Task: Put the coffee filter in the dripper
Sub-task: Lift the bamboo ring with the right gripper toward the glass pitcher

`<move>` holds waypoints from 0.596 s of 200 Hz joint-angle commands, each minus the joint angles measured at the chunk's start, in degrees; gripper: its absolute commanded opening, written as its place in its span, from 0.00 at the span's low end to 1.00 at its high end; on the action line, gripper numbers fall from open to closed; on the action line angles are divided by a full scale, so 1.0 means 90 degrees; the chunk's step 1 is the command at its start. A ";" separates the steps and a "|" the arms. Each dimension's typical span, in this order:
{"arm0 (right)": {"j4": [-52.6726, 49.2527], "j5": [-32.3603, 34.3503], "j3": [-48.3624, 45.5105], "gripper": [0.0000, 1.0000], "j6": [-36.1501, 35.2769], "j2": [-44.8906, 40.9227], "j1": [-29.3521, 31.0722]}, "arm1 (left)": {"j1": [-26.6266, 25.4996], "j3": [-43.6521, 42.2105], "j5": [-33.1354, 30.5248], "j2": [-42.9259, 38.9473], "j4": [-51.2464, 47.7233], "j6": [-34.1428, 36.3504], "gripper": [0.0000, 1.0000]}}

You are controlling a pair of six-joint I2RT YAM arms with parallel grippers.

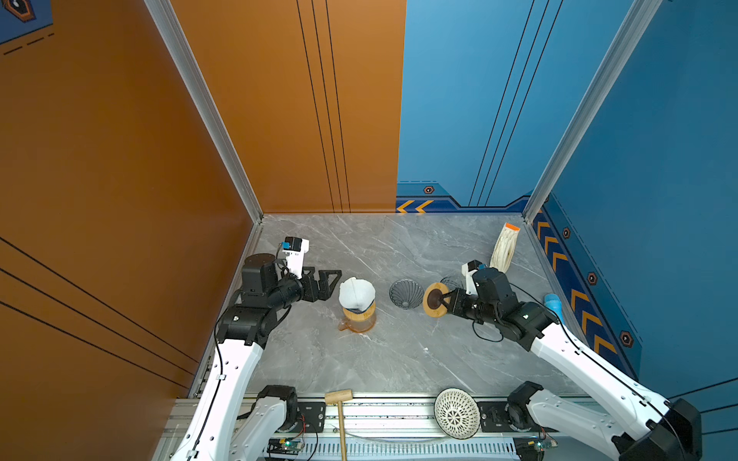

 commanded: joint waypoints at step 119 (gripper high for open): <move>-0.0398 -0.1563 0.1013 0.00 -0.0833 0.0798 -0.2285 | -0.0448 0.0429 0.0310 0.1259 0.1191 0.0113 0.98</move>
